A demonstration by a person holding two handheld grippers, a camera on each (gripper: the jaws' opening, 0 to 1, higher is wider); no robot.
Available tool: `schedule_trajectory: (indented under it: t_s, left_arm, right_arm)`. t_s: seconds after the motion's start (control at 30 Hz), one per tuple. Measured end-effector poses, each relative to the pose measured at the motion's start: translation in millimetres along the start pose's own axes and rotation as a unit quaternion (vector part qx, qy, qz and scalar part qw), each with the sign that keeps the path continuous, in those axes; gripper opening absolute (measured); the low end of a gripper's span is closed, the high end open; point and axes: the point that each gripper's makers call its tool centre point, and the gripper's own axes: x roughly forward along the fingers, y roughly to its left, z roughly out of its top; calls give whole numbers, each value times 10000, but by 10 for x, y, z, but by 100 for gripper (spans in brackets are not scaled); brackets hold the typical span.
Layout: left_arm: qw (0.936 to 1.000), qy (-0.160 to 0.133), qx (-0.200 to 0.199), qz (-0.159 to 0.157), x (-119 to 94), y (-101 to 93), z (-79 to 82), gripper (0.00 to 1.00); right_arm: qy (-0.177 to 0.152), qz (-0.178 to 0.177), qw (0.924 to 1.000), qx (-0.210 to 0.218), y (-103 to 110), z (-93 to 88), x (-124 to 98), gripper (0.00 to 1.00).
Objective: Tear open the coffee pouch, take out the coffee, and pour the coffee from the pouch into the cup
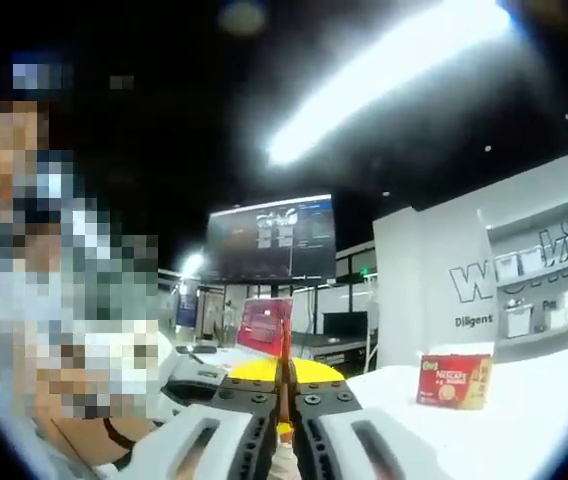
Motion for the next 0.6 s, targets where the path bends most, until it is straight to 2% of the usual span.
schedule_trajectory:
  t_s: [0.1,0.17,0.23,0.3,0.33,0.4,0.5,0.6]
  left_arm:
    - [9999,-89,-114,-85,-10,-8,23,19]
    - [9978,-174,-545,-336,-25,-56,37,22]
    - [9886,-448,-1315,-588,-92,13,55,22]
    - [9811,-615,-1743,-572,-129,115,84,22]
    - [9809,-625,-1784,-463,-159,195,65,21]
    - [9845,-541,-1651,-229,-218,334,16,20]
    - [9870,-500,-1526,-35,-311,503,-47,19]
    - [9886,-428,-1439,121,-360,580,-100,17]
  right_arm:
    - [-53,-64,10000,-15,-33,31,-25,3]
    - [-118,-129,9998,-73,-64,50,-57,3]
    - [-203,-126,9997,-52,-91,51,-85,3]
    - [-208,-207,9995,-92,-132,28,-103,3]
    - [-262,-227,9993,-107,-144,25,-121,3]
    - [-311,-250,9992,-86,-146,20,-135,3]
    - [-421,-214,9987,-172,-99,4,-170,3]
    - [-400,-209,9989,-144,-115,-77,-188,3]
